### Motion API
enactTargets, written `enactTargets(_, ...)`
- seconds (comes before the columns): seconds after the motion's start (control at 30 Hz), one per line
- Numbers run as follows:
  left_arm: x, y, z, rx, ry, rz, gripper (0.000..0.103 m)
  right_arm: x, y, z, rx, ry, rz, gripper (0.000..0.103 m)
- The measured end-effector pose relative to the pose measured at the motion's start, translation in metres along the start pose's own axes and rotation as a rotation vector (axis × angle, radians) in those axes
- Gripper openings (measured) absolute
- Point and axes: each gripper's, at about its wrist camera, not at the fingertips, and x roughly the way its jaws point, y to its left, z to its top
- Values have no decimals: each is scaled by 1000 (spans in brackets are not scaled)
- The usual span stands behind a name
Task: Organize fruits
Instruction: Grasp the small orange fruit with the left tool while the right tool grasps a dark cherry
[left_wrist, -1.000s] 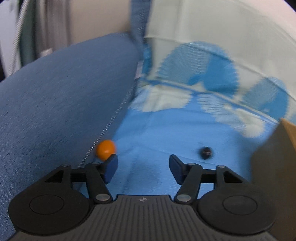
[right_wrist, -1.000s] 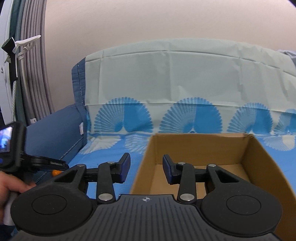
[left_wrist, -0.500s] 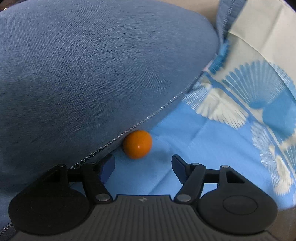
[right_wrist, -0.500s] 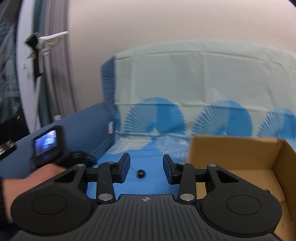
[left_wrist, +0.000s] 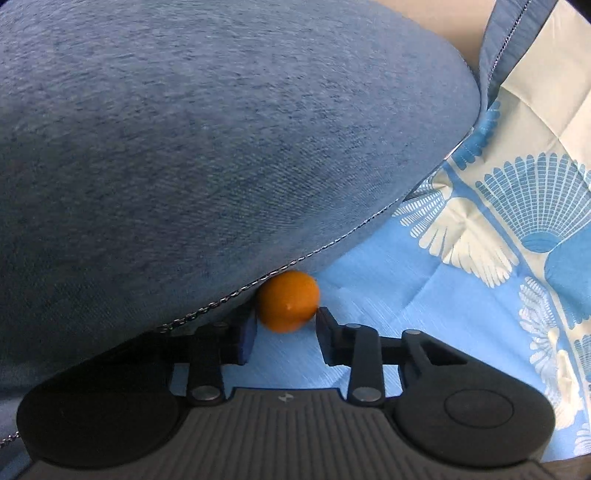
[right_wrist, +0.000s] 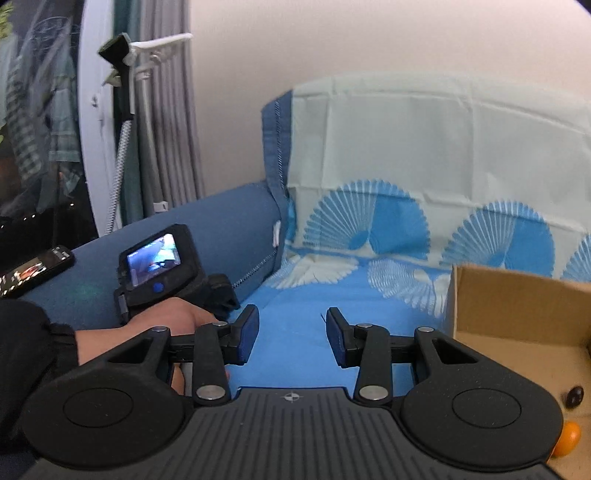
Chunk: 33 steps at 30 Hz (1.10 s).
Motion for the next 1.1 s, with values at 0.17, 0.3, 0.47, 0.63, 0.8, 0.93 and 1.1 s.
enactTargets(0.17, -14, 16, -2, -70, 63, -17, 38, 27, 6, 17, 16, 43, -45, 42)
enactTargets(0.3, -28, 38, -5, -146, 133, -51, 38, 90, 23, 33, 24, 189, -149, 48)
enactTargets(0.47, -39, 58, -10, -181, 188, -69, 38, 156, 19, 35, 67, 292, -193, 49)
enactTargets(0.63, -48, 68, -14, -178, 207, -75, 38, 218, 14, 22, 3, 401, -256, 49)
enactTargets(0.8, -59, 74, -18, -143, 210, -96, 38, 263, 7, 8, -47, 471, -295, 48)
enactTargets(0.93, -65, 71, -23, -90, 213, -113, 37, 276, 6, -2, -81, 484, -297, 26)
enactTargets(1.1, -62, 58, -27, -35, 212, -117, 37, 262, 6, 0, -100, 453, -309, 25)
